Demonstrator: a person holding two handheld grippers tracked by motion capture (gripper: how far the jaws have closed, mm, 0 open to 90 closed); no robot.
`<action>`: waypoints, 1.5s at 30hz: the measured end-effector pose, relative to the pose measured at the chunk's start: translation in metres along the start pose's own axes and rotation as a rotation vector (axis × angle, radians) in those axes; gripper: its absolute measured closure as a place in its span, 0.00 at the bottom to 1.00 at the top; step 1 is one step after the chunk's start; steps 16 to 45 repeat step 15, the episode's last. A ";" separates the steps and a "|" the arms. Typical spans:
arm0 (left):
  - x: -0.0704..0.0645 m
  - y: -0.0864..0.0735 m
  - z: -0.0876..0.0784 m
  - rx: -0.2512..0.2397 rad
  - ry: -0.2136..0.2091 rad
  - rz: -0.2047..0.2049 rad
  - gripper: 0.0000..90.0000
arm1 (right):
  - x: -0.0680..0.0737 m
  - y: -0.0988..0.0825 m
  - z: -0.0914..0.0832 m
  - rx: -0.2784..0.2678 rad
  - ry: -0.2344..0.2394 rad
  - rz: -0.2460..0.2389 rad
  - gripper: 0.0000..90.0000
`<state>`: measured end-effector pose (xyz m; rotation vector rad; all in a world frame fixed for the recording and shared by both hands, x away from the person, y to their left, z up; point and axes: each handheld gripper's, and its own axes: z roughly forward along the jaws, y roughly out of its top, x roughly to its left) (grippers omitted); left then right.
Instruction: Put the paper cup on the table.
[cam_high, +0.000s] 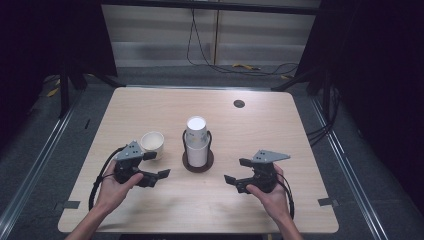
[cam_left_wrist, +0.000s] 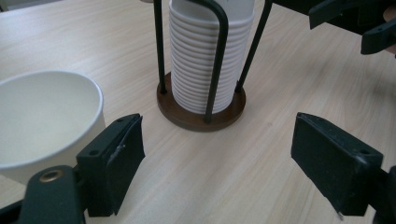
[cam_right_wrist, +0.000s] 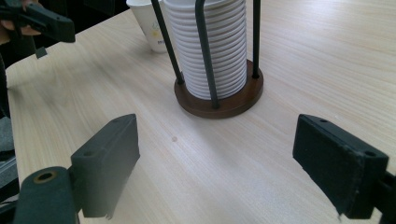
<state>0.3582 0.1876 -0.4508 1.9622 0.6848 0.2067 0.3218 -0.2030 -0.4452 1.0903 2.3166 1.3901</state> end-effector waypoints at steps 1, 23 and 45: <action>0.000 -0.002 0.001 0.005 -0.005 0.000 0.19 | 0.000 0.000 0.000 0.000 -0.001 0.001 0.16; -0.004 -0.022 0.006 0.029 -0.005 -0.040 0.19 | 0.000 -0.003 0.003 0.011 -0.017 0.001 0.16; -0.004 -0.022 0.006 0.029 -0.005 -0.040 0.19 | 0.000 -0.003 0.003 0.011 -0.017 0.001 0.16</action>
